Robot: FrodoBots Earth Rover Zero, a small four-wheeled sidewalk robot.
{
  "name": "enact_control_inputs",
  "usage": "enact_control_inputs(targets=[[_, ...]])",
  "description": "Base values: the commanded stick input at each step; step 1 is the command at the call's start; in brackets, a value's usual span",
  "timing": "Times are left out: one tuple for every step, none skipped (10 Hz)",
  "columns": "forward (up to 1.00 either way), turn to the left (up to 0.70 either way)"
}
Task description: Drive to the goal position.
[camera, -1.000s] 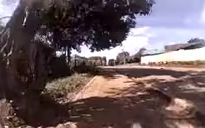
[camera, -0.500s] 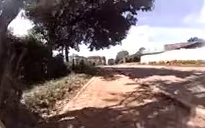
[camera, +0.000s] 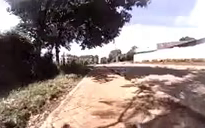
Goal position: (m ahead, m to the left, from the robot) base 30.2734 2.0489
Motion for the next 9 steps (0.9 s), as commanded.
enact_control_inputs(targets=[[1.00,0.00],[1.00,0.00],[1.00,0.00],[1.00,0.00],[1.00,-0.05],[1.00,-0.33],[1.00,-0.37],[1.00,-0.05],[1.00,0.00]])
